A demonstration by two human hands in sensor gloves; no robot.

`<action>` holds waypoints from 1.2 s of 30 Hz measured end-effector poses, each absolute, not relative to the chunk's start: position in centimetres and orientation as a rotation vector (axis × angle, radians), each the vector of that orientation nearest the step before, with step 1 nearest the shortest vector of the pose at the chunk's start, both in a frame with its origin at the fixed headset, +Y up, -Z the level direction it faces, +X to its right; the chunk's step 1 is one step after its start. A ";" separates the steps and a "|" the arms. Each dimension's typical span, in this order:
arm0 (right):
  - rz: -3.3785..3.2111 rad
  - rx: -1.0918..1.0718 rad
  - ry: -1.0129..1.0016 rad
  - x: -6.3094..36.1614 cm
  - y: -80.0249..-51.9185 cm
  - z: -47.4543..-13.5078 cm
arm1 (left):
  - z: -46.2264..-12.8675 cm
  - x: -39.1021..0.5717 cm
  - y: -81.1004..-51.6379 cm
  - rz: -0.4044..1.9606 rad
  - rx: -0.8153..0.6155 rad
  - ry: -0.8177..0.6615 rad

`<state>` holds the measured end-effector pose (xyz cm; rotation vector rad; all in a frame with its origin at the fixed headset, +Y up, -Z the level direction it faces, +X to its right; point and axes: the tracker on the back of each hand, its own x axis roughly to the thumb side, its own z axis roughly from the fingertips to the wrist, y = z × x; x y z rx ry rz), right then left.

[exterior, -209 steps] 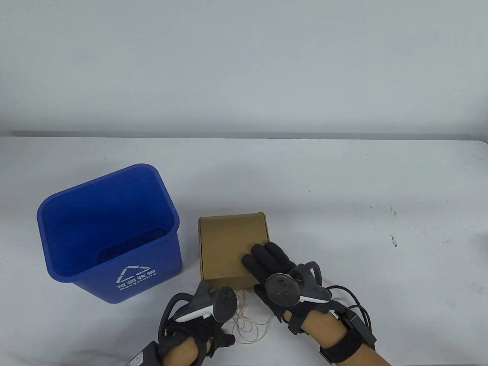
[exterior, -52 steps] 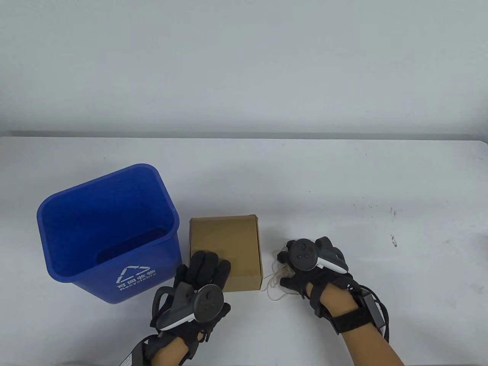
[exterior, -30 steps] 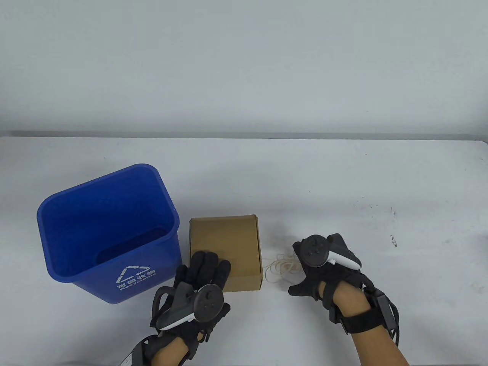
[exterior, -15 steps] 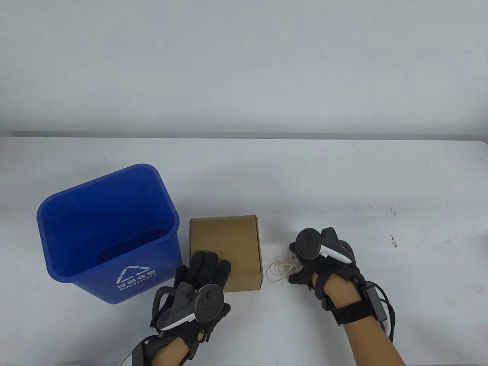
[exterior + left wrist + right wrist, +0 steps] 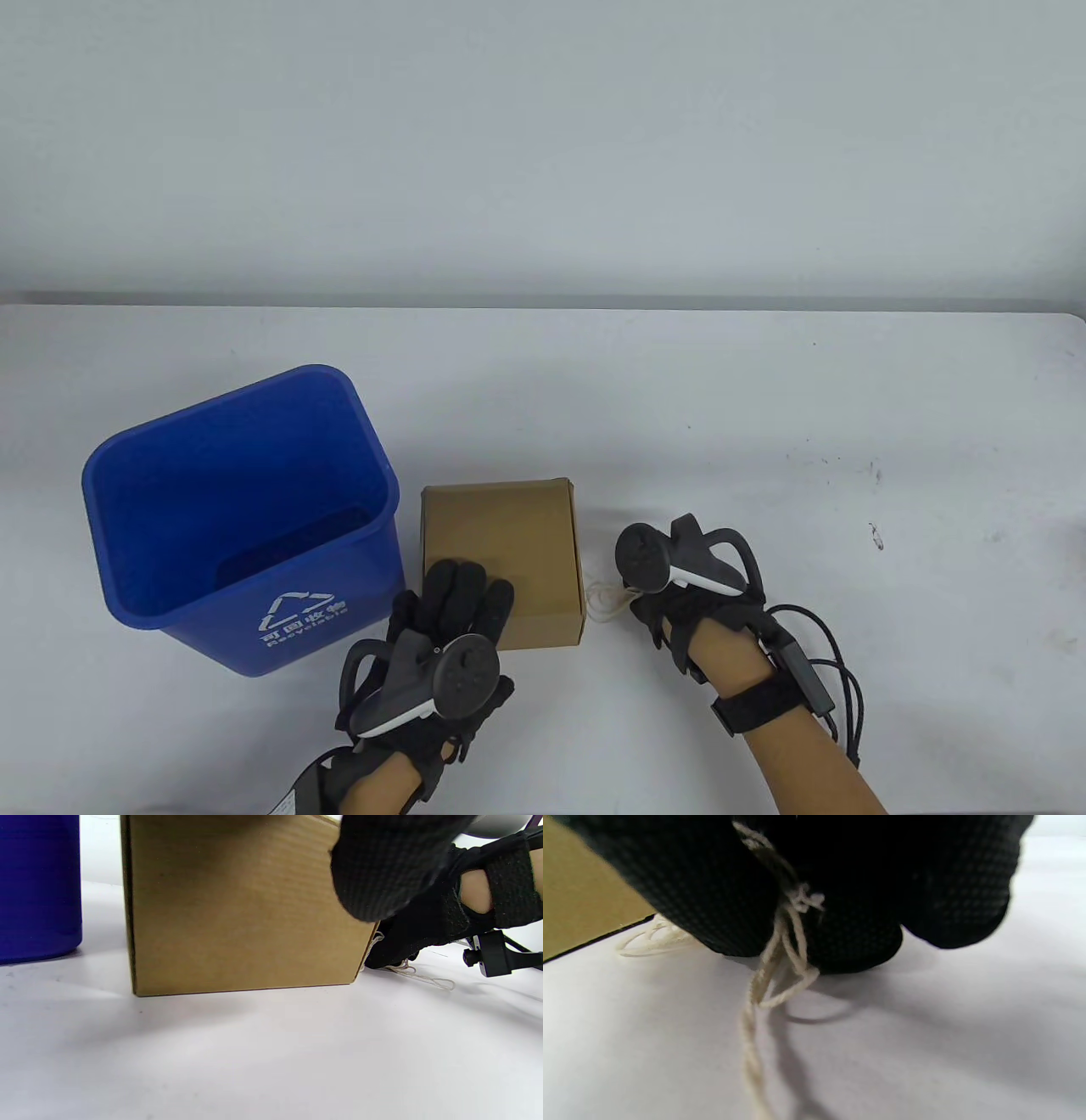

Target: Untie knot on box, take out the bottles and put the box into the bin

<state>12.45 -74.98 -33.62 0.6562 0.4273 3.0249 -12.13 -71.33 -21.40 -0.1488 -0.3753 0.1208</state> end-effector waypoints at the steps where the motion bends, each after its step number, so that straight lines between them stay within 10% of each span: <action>1: 3.017 0.663 0.420 12.5 -75.0 -33.6 | -21.4 -12.1 -71.3 0.120 -0.147 -0.375; 10: 2.844 0.668 0.339 14.8 -74.4 -33.7 | -21.2 -12.1 -71.1 0.144 -0.105 -0.375; 20: 2.528 0.694 0.018 17.5 -66.9 -30.3 | -20.2 -12.1 -69.5 0.264 0.031 -0.403; 36: 2.492 0.918 0.024 12.8 -64.7 -25.9 | -20.4 -5.9 -63.9 0.241 0.135 -0.597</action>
